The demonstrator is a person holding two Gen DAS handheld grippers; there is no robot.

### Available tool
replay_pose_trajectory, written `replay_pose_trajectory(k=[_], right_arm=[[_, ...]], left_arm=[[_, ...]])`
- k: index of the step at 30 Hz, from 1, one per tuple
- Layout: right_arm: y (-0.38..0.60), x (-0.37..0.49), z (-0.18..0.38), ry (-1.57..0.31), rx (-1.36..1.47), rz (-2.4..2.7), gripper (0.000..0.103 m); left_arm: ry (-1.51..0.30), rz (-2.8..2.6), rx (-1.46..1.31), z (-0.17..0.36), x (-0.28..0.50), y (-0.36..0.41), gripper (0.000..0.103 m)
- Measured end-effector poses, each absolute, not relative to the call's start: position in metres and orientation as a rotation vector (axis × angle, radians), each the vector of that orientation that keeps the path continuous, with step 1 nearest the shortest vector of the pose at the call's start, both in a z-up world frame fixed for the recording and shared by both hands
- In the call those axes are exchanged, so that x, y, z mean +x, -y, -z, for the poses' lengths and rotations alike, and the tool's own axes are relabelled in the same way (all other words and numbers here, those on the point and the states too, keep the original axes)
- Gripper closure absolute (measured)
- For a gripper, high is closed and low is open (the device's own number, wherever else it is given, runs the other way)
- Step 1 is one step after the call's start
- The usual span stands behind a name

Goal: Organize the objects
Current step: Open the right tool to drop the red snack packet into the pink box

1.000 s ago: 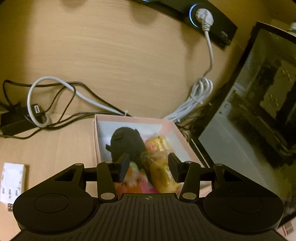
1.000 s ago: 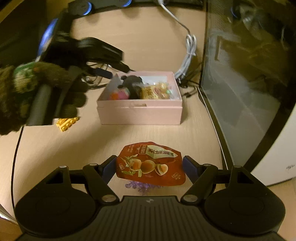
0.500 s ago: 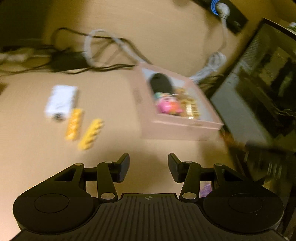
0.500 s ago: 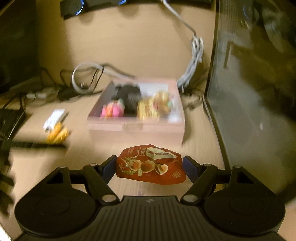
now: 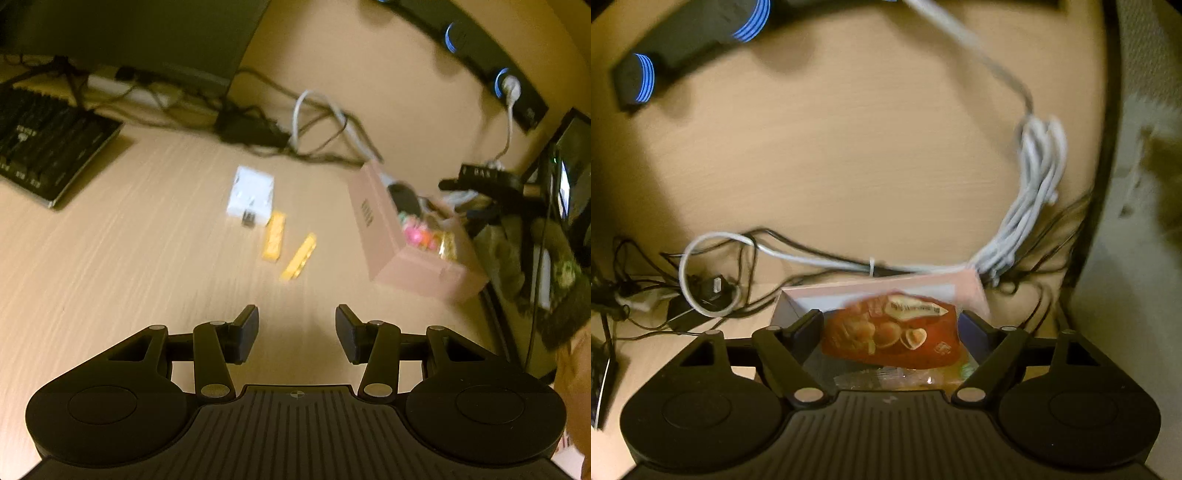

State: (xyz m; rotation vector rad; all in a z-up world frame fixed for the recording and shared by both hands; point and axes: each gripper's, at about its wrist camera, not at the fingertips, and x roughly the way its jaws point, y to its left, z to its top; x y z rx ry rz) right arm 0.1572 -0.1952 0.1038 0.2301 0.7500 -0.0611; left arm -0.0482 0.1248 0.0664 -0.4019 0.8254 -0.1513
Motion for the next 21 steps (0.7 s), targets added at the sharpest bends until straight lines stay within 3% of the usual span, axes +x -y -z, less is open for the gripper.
replay_pose_trajectory(k=[4, 10, 21], right_arm=[[0.196, 0.130, -0.092, -0.766, 0.255, 0.039, 0.008], [0.182, 0.052, -0.090, -0.746, 0.133, 0.024, 0.000], [0.141, -0.057, -0.071, -0.752, -0.054, 0.076, 0.000]], left_arm=[[-0.927, 0.133, -0.342, -0.049, -0.044, -0.120, 0.053], [-0.928, 0.187, -0.314, -0.049, -0.032, -0.107, 0.053], [-0.937, 0.241, -0.237, -0.043, -0.005, -0.067, 0.053]])
